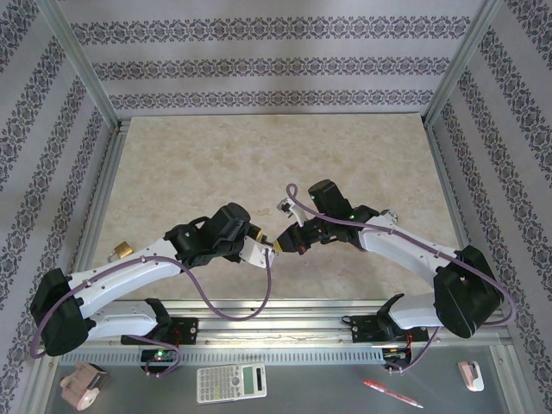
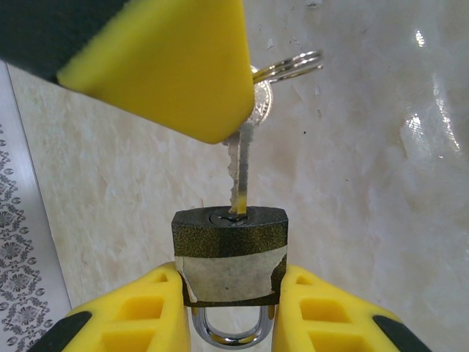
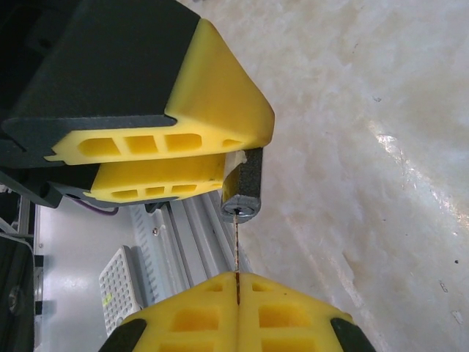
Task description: Unlock with the key
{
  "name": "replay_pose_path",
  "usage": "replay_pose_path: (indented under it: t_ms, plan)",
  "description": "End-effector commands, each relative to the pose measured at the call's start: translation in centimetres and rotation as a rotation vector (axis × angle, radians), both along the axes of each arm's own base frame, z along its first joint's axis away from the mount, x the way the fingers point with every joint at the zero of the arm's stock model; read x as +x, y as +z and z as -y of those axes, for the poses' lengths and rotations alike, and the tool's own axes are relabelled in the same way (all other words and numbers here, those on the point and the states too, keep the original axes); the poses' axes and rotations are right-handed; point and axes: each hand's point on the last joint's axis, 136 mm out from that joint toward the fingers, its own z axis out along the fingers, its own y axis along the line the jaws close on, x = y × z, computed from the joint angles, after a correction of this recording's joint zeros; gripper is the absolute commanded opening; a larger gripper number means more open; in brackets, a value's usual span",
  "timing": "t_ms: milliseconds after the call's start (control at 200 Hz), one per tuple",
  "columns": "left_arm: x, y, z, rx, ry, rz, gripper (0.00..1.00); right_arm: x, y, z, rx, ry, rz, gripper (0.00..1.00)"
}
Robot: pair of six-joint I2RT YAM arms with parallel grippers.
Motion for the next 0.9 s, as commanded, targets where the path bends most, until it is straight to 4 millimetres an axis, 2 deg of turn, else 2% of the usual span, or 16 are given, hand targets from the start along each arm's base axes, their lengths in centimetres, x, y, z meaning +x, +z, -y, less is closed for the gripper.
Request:
replay_pose_path:
  t_ms: [0,280,635,894]
  plan:
    - [0.2,0.9,0.9,-0.027,-0.022,0.038,0.05,-0.1,0.9,-0.7,0.035,0.029,0.01,0.0]
    - [-0.2,0.5,0.7,-0.02,-0.035,0.027,0.05,0.0,0.8,-0.9,0.038,0.025,0.007,0.0]
    - [-0.7,0.7,1.7,-0.042,-0.067,0.049,0.05,0.2,0.7,-1.3,0.043,0.039,-0.014,0.0]
    - [-0.9,0.6,2.2,-0.044,-0.083,0.072,0.04,0.9,1.6,-1.9,0.062,0.026,-0.02,0.0]
